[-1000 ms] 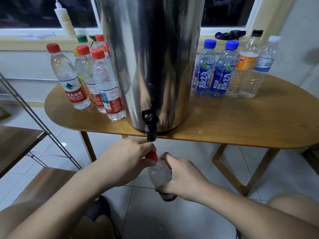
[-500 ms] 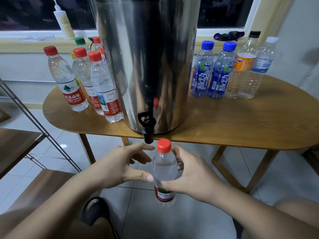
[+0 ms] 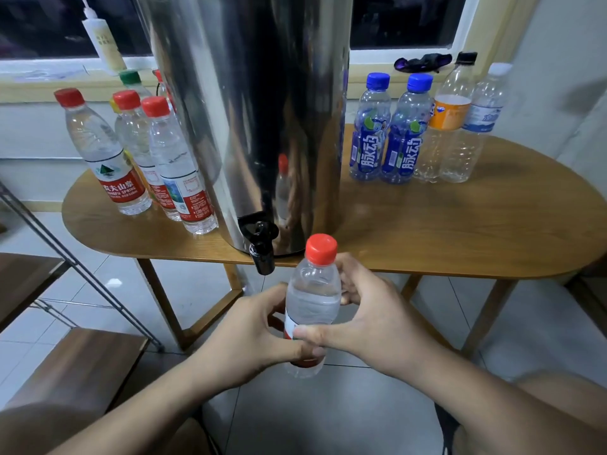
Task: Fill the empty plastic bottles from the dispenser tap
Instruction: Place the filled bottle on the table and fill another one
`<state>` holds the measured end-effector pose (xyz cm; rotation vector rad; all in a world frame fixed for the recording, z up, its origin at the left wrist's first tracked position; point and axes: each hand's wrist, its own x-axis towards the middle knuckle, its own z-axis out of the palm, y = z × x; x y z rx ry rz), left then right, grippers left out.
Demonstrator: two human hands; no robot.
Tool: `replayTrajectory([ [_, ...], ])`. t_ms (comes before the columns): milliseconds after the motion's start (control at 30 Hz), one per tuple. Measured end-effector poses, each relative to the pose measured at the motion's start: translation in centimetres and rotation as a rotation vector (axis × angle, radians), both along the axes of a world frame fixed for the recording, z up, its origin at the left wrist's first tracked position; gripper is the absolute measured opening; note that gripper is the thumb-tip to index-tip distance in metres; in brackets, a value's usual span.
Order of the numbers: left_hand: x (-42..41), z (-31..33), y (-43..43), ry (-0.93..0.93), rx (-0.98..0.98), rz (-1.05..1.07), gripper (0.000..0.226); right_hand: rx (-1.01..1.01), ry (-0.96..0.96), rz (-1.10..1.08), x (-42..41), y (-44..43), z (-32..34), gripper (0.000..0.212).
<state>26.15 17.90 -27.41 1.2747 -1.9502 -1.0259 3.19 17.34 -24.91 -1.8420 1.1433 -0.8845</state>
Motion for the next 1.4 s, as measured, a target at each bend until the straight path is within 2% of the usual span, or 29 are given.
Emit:
replayTrajectory([
  [167,0.9,1.0,-0.1,-0.086,-0.034,0.079,0.050,0.011,0.006,0.022,0.2,-0.3,0.0,0.070],
  [300,2.1,3.0,0.2,-0.065,-0.037,0.021,0.045,0.014,-0.020,0.039,0.4,-0.7,-0.4,0.073],
  [467,4.4,5.5,0.3,-0.155,-0.069,-0.052,0.050,0.063,-0.005,0.094,0.6,-1.2,-1.3,0.084],
  [533,5.6,6.3,0.2,-0.127,-0.086,-0.040,0.052,0.091,-0.003,0.092,0.6,-1.3,-1.7,0.088],
  [633,7.4,7.3,0.0,-0.030,-0.126,0.010,0.057,0.099,-0.003,0.074,0.6,-1.8,-2.3,0.075],
  [800,10.1,8.0,-1.0,0.134,-0.169,0.182,0.061,0.113,-0.018,0.036,1.1,-2.6,-3.2,0.055],
  [967,12.9,7.4,-3.2,0.312,-0.147,0.344,0.085,0.131,0.020,0.056,1.4,-2.7,-3.9,0.046],
  [1133,14.8,7.4,-4.8,0.254,-0.231,0.551,0.072,0.137,0.022,0.052,1.5,-2.8,-4.4,0.040],
  [1400,16.6,6.7,-7.9,0.073,-0.329,0.868,0.065,0.136,0.040,0.071,1.2,-2.8,-4.9,0.034],
])
